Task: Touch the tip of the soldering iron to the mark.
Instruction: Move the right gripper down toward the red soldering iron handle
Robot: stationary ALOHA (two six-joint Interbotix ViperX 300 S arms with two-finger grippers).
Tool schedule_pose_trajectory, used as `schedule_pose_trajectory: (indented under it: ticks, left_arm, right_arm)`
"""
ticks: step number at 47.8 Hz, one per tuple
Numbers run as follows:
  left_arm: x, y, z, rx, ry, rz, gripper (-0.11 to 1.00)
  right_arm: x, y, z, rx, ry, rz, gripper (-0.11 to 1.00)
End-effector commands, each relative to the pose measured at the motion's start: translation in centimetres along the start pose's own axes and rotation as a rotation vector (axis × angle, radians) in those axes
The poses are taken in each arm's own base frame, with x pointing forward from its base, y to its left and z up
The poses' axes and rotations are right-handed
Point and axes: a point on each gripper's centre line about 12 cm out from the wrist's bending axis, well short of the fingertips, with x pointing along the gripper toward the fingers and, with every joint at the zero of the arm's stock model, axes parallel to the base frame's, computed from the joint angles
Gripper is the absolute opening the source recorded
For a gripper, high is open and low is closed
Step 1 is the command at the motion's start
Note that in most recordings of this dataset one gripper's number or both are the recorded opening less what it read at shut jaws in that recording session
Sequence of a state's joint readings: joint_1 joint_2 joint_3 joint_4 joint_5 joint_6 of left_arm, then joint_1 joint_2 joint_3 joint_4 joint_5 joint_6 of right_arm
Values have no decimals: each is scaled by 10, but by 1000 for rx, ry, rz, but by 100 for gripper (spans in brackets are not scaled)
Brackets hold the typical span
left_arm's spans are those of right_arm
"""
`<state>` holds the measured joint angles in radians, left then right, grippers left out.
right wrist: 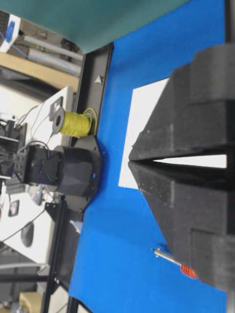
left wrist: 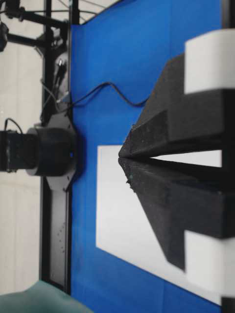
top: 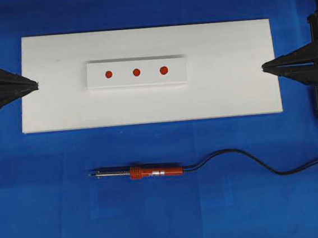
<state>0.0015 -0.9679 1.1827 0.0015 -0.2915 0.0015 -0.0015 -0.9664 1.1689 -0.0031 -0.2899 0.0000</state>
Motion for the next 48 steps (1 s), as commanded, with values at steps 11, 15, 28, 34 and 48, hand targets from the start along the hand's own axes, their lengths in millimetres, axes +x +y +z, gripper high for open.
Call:
schedule_pose_trajectory:
  ticks: [11,15,28,34,48]
  left_arm:
    - [1,-3,5,-10,-14,-14,2]
    - [1,-3,4,-12,-12,-14,2]
    - [1,-3,2,-14,-6,-16,2]
    - [1,-3,1,-14,-5,-16,2]
    - [0,-3,0,-13,-5,-14,2]
  right_arm:
    - [7,0,12,51,-6,0,-6]
    - [7,0,12,60,3,-1,-6]
    - [20,9,6,87,49,38,-1]
    - [35,19,0,107,96,75,17]
    - [85,40,-20,124,230,125,93]
